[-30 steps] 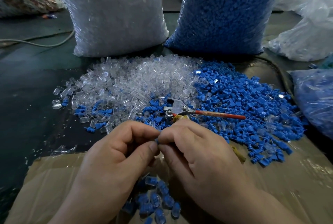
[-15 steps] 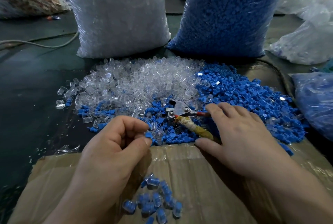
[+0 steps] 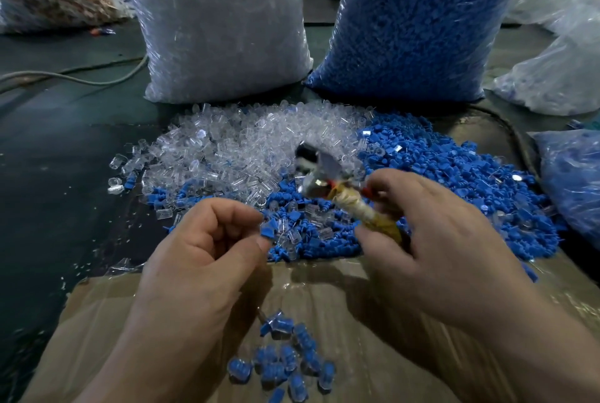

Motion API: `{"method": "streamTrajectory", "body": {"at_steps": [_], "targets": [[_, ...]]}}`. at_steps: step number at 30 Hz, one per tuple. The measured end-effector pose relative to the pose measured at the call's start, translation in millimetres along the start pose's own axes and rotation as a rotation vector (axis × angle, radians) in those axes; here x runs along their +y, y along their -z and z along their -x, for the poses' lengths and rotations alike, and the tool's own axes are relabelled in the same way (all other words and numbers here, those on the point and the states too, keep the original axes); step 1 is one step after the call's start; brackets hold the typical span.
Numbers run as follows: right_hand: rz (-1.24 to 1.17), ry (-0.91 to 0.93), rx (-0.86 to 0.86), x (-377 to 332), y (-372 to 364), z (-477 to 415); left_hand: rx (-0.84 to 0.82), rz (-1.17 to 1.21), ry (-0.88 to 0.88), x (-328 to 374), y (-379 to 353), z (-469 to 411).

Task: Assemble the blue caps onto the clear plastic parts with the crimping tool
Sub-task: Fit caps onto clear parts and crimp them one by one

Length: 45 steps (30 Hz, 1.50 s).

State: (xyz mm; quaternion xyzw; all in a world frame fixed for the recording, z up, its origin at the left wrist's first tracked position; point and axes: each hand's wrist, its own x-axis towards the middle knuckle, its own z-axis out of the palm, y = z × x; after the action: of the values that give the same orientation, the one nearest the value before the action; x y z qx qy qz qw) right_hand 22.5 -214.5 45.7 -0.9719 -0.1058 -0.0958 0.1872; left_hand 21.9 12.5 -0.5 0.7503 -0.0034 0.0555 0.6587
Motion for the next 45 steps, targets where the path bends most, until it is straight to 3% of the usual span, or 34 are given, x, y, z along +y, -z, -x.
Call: {"method": "streamTrajectory", "body": {"at_steps": [4,20,29,33,37,40,45], "targets": [[0.049,0.098,-0.103,-6.9,1.8,5.5,-0.007,-0.016,-0.038,6.4,2.4,-1.7],[0.115,0.137,-0.215,-9.6,-3.7,4.9,-0.037,0.019,-0.116,6.0,2.8,-1.9],[0.067,0.152,-0.19,-13.1,-1.1,3.9,-0.022,-0.017,-0.133,2.8,6.7,-2.0],[0.058,0.145,-0.09,-8.7,-1.3,7.4,-0.01,-0.05,-0.126,5.8,7.1,-1.7],[0.216,0.039,-0.042,-0.8,-4.5,2.7,0.04,-0.12,-0.04,-0.3,7.8,-3.2],[0.314,-0.082,-0.064,3.0,-7.7,-4.7,-0.025,-0.205,0.019,-2.0,2.3,-0.3],[0.377,-0.096,-0.15,9.8,-11.3,-13.1,-0.092,-0.344,-0.018,2.4,-6.7,5.8]]}}
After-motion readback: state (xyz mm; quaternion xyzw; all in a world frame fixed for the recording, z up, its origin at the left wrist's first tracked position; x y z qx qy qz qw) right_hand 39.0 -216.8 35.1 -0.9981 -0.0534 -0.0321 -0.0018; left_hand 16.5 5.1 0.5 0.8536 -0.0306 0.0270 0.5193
